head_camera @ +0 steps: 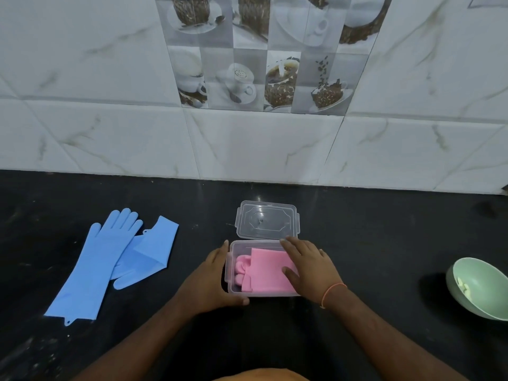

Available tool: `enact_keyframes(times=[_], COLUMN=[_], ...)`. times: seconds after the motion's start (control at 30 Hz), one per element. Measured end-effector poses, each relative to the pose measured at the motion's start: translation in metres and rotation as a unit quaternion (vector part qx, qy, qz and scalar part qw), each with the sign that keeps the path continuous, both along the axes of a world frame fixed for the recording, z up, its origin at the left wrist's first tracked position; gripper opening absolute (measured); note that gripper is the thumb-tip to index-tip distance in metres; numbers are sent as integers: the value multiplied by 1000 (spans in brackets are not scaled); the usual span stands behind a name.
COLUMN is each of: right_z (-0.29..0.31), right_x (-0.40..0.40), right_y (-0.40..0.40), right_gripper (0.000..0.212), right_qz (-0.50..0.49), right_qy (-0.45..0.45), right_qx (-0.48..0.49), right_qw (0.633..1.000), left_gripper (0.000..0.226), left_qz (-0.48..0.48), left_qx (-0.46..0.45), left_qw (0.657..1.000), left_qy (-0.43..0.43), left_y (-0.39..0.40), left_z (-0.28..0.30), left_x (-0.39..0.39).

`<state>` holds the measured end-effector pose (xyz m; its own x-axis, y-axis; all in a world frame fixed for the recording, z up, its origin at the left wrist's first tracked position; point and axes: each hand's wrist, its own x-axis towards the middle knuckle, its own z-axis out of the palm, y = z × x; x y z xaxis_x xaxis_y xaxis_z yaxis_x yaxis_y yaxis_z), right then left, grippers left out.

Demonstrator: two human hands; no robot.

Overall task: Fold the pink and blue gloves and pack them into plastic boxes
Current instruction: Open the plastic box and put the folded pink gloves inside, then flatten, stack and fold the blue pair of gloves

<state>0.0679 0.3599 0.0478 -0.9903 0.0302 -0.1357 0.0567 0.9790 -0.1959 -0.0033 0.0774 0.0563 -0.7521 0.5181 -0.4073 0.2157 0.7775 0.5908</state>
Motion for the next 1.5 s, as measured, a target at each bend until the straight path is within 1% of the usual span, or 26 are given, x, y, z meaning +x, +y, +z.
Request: enact_keyframes(times=[0.03,0.07,0.1,0.13,0.17,0.23,0.3,0.37,0.5,0.67,0.73,0.77,0.8,0.83,0.87,0.9,0.93,0.97,1.0,1.07,1.1,1.17,1.23,1.3,1.43,1.5], right_z=[-1,-1,0,0,1,1,-1,-2,-3,-4,-6,-5,-4,-4,-5,-5,-3,-1,3,8,10,8,7,7,-6,-11], right_x=[1,2,3,5,6,10,16,24,46,67,73,75,78,79,80,79,77,72,67,54,47,33,21,-20,-37,-47], right_y=[2,3,5,7,9,14,19,22,31,48,53,55,55,54,52,48,42,32,17,-10,-25,-53,-70,-141,-152,-168], right_gripper=[71,71,69,67,64,55,45,37,28,28,30,34,41,50,59,64,67,67,67,66,67,70,73,74,76,76], right_qz=[-8,-18,-30,-46,-65,-100,-124,-141,-188,-233,-245,-251,-258,-263,-264,-259,-247,-225,-194,-130,-105,-82,-81,-28,-27,-25], right_qy=[5,8,10,8,7,-4,-28,-49,-41,-29,-41,-53,-61,-52,-26,14,55,88,110,137,147,166,149,153,113,89], right_qx=[-8,-18,-30,-43,-57,-97,-148,-192,-213,-206,-198,-191,-176,-143,-101,-63,-31,-3,24,61,58,43,33,24,34,27], right_qw=[1000,1000,999,998,996,990,981,970,958,950,948,947,948,953,959,964,967,970,975,980,982,982,985,988,993,995], left_gripper=[137,116,98,84,73,53,40,32,32,29,27,26,27,32,39,48,57,65,72,79,80,80,81,83,84,83], left_qz=[10,30,60,101,152,238,283,295,278,257,251,243,225,196,156,109,60,14,-20,-65,-77,-96,-100,-51,-40,-22], left_qx=[33,69,98,120,143,204,247,263,256,268,270,264,244,207,158,108,57,8,-31,-67,-74,-84,-77,-105,-119,-134], left_qw=[999,997,992,985,974,935,901,888,895,894,894,899,916,941,968,987,995,992,983,965,957,950,943,940,946,946], left_qy=[-14,-29,-45,-65,-91,-164,-218,-235,-236,-250,-255,-251,-228,-182,-117,-39,48,126,181,244,268,286,307,322,299,294], left_y=[1,0,1,2,5,17,35,53,80,102,106,107,106,103,100,94,88,80,71,59,54,42,36,-37,-59,-84], left_z=[-1,-4,-7,-9,-11,-14,-12,-7,-8,-10,-15,-19,-24,-29,-34,-40,-45,-49,-50,-47,-45,-43,-42,-42,-49,-53], left_x=[0,0,1,3,6,13,21,28,39,51,53,52,51,49,46,44,41,37,32,22,19,9,2,-25,-37,-45])
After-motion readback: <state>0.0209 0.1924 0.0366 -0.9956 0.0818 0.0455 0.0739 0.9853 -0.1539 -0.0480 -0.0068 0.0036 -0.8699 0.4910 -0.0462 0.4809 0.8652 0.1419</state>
